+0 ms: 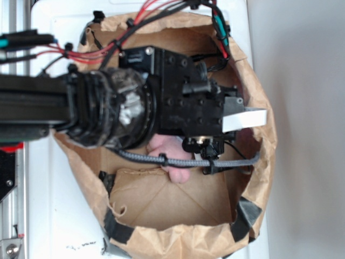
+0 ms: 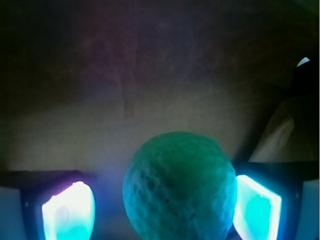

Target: Grab the green ball.

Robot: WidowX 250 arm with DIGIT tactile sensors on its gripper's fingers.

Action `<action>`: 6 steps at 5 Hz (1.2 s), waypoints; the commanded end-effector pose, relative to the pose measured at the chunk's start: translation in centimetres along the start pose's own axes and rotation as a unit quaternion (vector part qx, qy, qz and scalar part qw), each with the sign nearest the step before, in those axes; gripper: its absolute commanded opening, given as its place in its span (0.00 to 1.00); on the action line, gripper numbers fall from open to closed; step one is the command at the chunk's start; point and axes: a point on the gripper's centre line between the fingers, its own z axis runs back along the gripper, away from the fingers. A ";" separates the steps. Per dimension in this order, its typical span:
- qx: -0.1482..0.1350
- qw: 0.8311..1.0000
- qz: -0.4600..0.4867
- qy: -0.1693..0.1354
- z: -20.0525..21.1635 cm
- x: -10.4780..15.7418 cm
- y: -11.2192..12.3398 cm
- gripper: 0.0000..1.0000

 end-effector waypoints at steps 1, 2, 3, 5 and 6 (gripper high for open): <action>-0.006 1.000 -0.001 -0.029 1.5 1.6 -0.9 0.00; -0.004 0.999 0.000 -0.032 1.6 1.9 -0.9 1.00; -0.005 1.000 -0.001 -0.029 1.7 2.0 -0.9 1.00; -0.012 1.000 0.003 -0.020 1.9 2.0 -0.7 0.00; -0.014 1.000 0.003 -0.021 2.0 2.0 -0.7 0.00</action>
